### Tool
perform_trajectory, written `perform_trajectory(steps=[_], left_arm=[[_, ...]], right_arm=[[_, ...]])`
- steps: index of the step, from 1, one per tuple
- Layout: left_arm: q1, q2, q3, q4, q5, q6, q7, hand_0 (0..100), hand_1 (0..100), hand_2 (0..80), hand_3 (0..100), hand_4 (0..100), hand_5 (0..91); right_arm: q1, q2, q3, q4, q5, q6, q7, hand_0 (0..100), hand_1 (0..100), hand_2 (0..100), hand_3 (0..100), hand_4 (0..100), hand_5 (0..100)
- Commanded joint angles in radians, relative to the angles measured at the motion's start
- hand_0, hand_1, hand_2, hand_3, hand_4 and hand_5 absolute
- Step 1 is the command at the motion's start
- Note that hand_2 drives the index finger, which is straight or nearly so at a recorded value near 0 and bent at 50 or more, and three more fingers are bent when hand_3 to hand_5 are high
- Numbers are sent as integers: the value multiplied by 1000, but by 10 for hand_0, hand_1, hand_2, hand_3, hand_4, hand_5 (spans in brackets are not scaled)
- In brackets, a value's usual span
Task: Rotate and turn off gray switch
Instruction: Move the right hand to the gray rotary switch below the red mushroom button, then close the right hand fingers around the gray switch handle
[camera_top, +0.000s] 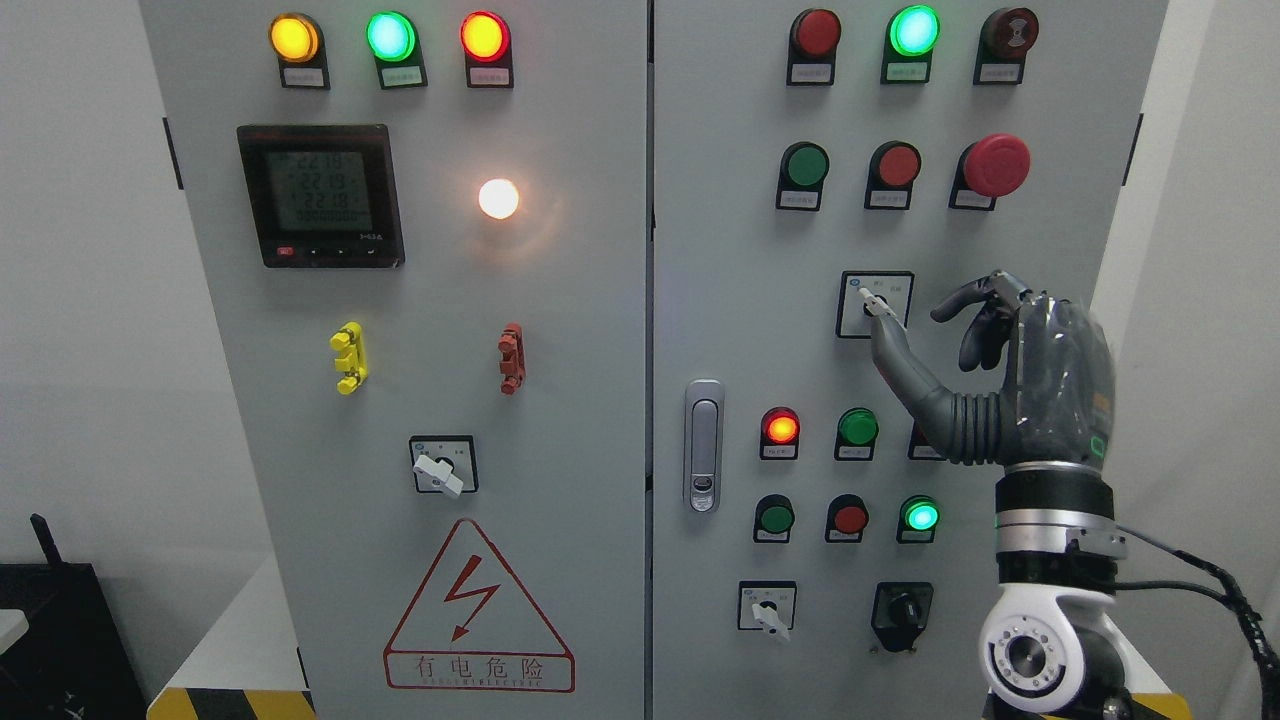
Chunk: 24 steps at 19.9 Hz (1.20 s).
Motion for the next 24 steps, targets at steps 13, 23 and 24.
perform_trajectory(steps=[13, 23, 24], left_arm=[[-9, -1, 8, -25, 20, 0, -1, 120, 389, 0, 0, 0, 0], [-9, -1, 8, -25, 20, 0, -1, 120, 389, 0, 0, 0, 0], [-9, 1, 8, -25, 20, 0, -1, 120, 389, 0, 0, 0, 0]], right_arm=[[-30, -1, 41, 58, 25, 15, -1, 115, 384, 576, 941, 966, 1000], [-30, -3, 41, 58, 28, 17, -3, 114, 392, 570, 938, 961, 1000], [-30, -3, 41, 58, 33, 17, -1, 115, 392, 570, 938, 960, 1000]])
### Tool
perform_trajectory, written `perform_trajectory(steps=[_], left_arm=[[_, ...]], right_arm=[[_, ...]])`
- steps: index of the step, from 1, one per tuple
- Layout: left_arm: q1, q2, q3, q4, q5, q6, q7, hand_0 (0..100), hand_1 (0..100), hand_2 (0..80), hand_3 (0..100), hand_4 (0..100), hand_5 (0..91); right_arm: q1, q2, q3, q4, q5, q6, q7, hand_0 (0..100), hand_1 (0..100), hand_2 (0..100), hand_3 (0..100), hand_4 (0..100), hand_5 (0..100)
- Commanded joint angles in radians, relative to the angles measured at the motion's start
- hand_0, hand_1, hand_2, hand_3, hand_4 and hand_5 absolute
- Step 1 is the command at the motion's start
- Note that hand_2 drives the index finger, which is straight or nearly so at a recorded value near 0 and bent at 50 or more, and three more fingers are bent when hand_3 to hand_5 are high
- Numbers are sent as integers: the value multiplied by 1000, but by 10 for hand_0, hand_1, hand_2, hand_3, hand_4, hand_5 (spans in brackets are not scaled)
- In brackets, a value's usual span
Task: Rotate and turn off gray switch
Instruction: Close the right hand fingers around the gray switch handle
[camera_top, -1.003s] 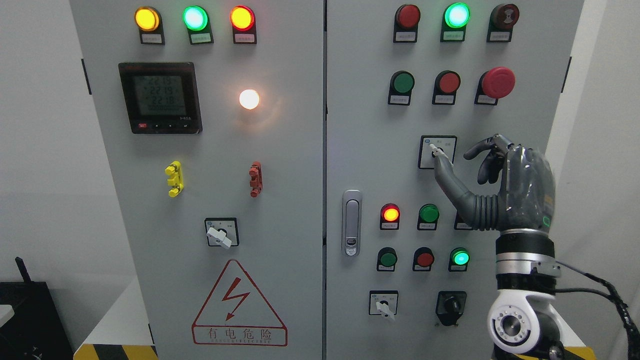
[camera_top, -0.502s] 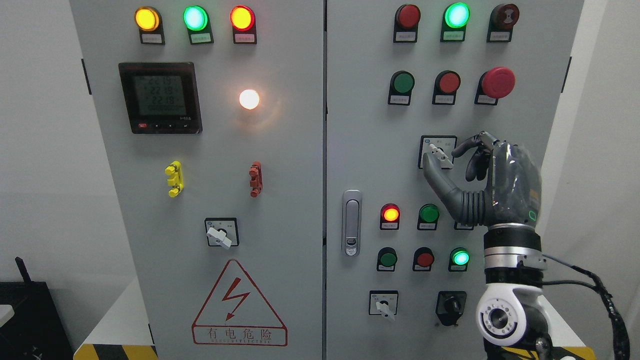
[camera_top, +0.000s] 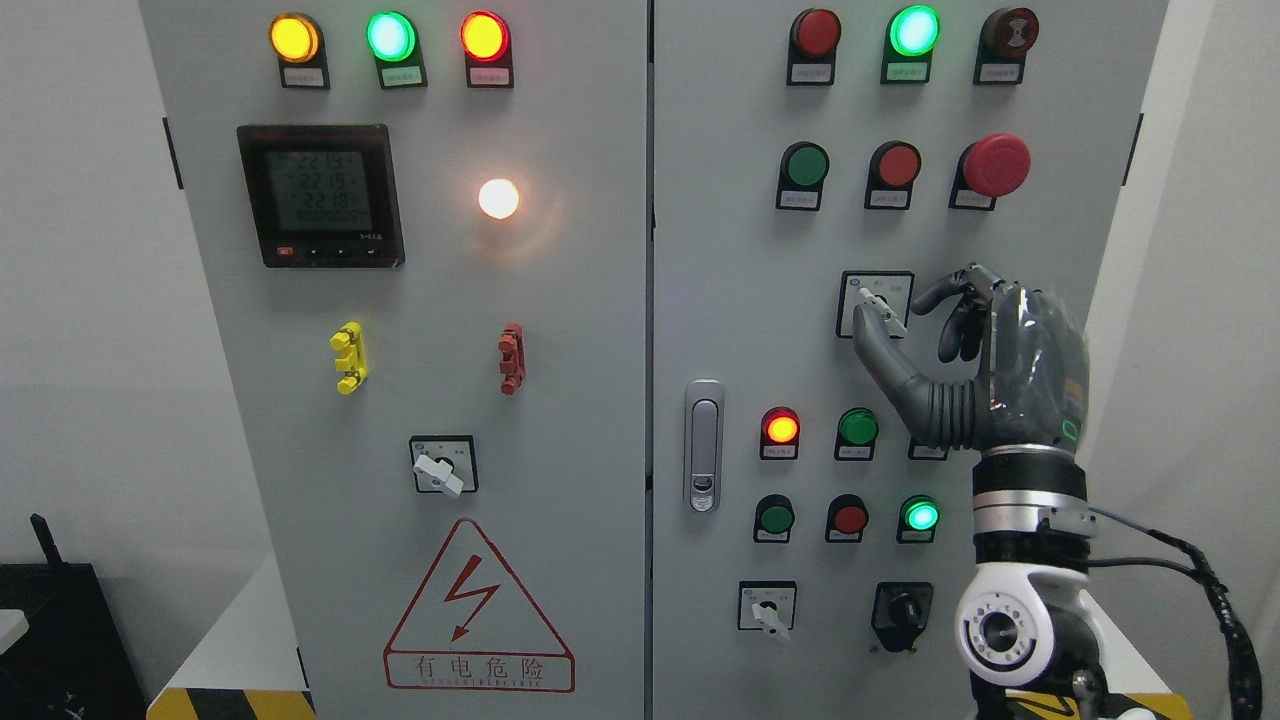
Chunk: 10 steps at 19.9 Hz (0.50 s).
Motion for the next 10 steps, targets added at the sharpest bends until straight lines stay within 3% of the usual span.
perform_trajectory(steps=[1, 10], left_arm=[[-9, -1, 8, -25, 20, 0, -1, 120, 389, 0, 0, 0, 0], [-9, -1, 8, -25, 20, 0, -1, 120, 389, 0, 0, 0, 0]], right_arm=[[-1, -3, 19, 9, 15, 1, -1, 115, 393, 571, 938, 960, 1000], [-1, -3, 23, 20, 22, 1, 1, 120, 395, 578, 937, 960, 1000]])
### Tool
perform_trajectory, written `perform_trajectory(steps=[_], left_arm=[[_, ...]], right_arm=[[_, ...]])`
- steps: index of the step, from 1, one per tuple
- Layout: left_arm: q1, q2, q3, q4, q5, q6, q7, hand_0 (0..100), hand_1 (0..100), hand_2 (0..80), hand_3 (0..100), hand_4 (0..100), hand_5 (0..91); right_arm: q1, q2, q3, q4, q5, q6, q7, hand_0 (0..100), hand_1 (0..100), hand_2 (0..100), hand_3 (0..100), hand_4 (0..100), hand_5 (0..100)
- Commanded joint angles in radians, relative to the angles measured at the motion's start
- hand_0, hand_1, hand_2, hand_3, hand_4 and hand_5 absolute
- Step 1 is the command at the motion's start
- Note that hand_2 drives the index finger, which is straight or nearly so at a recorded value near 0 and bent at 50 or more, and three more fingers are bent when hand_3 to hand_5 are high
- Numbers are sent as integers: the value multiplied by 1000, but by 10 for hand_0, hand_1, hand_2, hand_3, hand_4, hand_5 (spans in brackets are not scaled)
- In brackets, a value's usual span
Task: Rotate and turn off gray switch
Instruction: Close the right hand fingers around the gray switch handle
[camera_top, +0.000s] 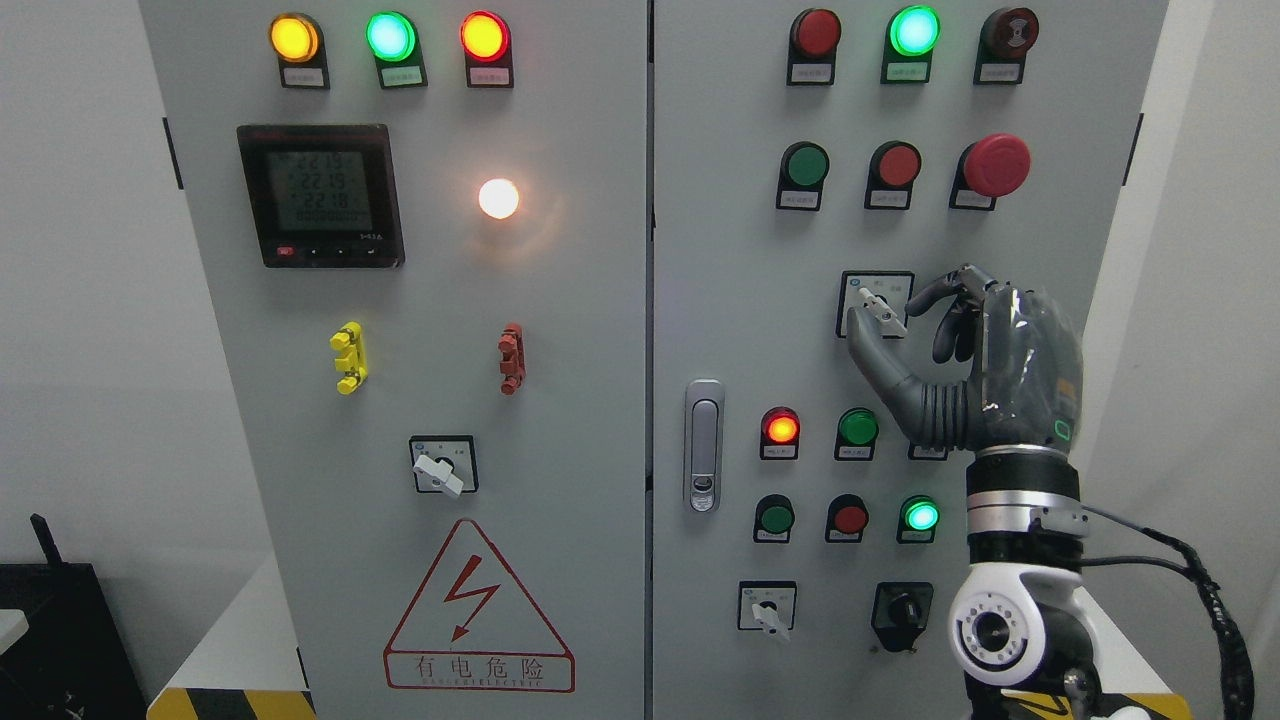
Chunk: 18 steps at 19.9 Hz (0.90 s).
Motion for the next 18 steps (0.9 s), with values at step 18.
perform_trajectory(steps=[18], left_arm=[[-9, 1, 8, -25, 20, 1, -1, 120, 389, 0, 0, 0, 0]], right_arm=[[-21, 2, 9, 23, 18, 19, 7, 137, 408, 605, 940, 958, 1000]])
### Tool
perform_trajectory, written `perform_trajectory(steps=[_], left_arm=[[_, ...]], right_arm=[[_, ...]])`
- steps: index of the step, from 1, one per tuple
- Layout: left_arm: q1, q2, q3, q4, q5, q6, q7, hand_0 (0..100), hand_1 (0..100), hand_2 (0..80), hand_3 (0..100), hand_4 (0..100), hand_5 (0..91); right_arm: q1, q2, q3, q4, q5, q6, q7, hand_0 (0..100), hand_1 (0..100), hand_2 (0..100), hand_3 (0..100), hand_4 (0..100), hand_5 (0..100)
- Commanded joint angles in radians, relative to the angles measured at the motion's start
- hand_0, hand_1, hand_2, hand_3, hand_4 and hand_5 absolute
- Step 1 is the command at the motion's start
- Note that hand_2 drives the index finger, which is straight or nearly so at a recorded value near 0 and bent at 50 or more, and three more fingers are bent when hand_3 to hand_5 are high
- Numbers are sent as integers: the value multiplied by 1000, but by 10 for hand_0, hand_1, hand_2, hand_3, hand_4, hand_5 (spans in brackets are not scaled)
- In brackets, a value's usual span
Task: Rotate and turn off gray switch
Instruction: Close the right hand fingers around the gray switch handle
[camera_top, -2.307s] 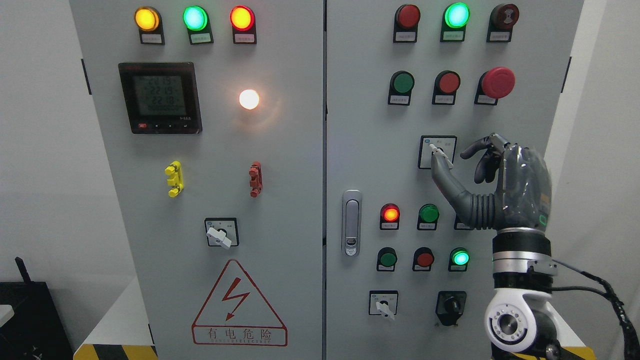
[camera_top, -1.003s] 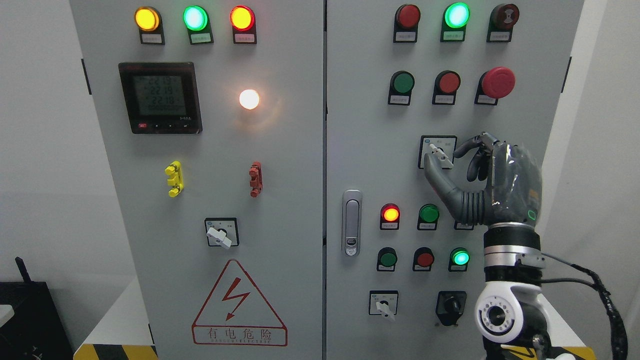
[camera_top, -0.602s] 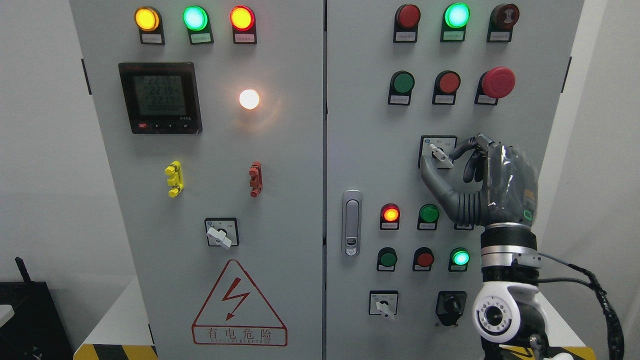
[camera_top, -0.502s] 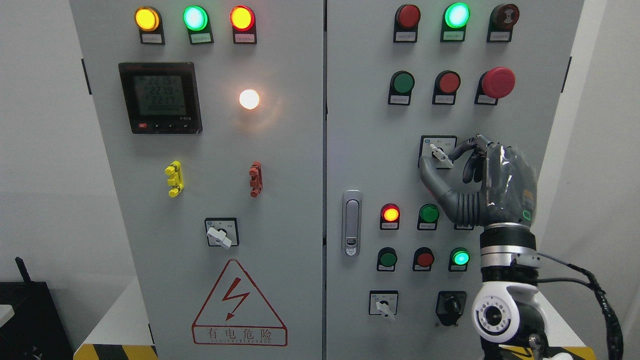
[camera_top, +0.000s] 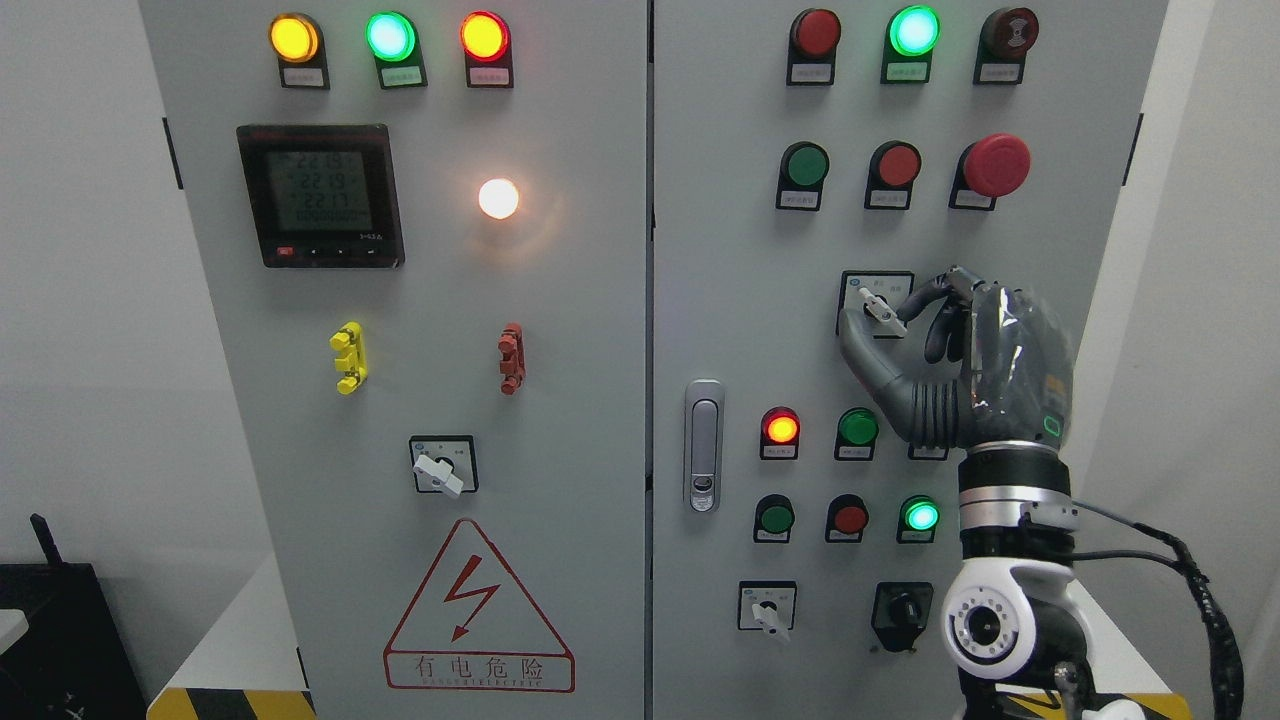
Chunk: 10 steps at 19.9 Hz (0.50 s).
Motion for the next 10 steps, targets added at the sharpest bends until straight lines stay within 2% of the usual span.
perform_trajectory(steps=[1, 10], left_arm=[[-9, 0, 8, -25, 20, 0, -1, 120, 389, 0, 0, 0, 0], [-9, 0, 8, -25, 20, 0, -1, 120, 389, 0, 0, 0, 0]], right_arm=[[-8, 1, 2, 11, 2, 0, 1, 138, 408, 605, 940, 958, 1000], [-14, 1, 4, 20, 20, 2, 1, 143, 415, 620, 944, 958, 1000]])
